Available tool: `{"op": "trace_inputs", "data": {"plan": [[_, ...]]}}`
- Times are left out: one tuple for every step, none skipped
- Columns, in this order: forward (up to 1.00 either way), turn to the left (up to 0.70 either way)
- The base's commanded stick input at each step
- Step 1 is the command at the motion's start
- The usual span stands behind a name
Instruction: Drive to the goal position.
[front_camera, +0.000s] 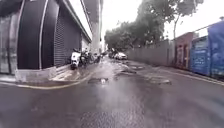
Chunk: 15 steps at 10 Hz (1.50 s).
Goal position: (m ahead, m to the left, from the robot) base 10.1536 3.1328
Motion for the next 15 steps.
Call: {"op": "trace_inputs", "data": {"plan": [[0.45, 0.00], [0.45, 0.00], [0.45, 0.00], [0.45, 0.00], [0.45, 0.00], [0.45, 0.00], [0.45, 0.00], [0.45, 0.00], [0.45, 0.00], [0.45, 0.00], [0.45, 0.00], [0.45, 0.00], [0.45, 0.00], [0.45, 0.00], [0.45, 0.00]]}}
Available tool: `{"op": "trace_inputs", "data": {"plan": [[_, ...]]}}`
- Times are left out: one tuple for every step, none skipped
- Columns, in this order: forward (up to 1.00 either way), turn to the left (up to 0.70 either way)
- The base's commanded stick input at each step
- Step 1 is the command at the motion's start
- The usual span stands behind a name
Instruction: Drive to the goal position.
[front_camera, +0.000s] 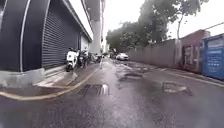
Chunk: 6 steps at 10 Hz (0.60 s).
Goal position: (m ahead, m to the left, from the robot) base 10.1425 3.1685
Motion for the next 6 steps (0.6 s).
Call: {"op": "trace_inputs", "data": {"plan": [[0.45, 0.00], [0.45, 0.00], [0.45, 0.00], [0.45, 0.00], [0.45, 0.00], [0.45, 0.00]]}}
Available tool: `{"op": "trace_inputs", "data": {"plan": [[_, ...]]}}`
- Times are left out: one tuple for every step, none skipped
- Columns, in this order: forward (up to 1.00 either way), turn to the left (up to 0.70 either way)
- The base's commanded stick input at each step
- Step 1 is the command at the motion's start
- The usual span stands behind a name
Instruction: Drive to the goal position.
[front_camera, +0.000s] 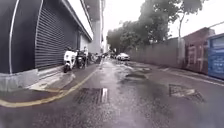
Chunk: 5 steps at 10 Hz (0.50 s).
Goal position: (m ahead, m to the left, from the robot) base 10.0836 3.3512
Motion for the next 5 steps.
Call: {"op": "trace_inputs", "data": {"plan": [[0.45, 0.00], [0.45, 0.00], [0.45, 0.00], [0.45, 0.00], [0.45, 0.00]]}}
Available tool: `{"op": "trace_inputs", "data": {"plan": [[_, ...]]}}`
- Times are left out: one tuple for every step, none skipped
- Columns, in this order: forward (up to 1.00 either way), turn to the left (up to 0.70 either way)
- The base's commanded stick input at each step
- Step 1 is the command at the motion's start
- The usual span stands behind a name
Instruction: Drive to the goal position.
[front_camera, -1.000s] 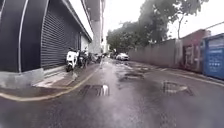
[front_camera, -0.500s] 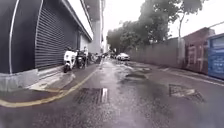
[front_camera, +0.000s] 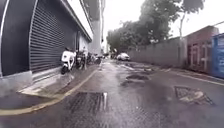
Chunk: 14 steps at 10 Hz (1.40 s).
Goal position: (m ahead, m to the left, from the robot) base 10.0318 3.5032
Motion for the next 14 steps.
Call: {"op": "trace_inputs", "data": {"plan": [[0.45, 0.00], [0.45, 0.00], [0.45, 0.00], [0.45, 0.00], [0.45, 0.00], [0.45, 0.00], [0.45, 0.00], [0.45, 0.00], [0.45, 0.00], [0.45, 0.00], [0.45, 0.00], [0.45, 0.00], [0.45, 0.00], [0.45, 0.00]]}}
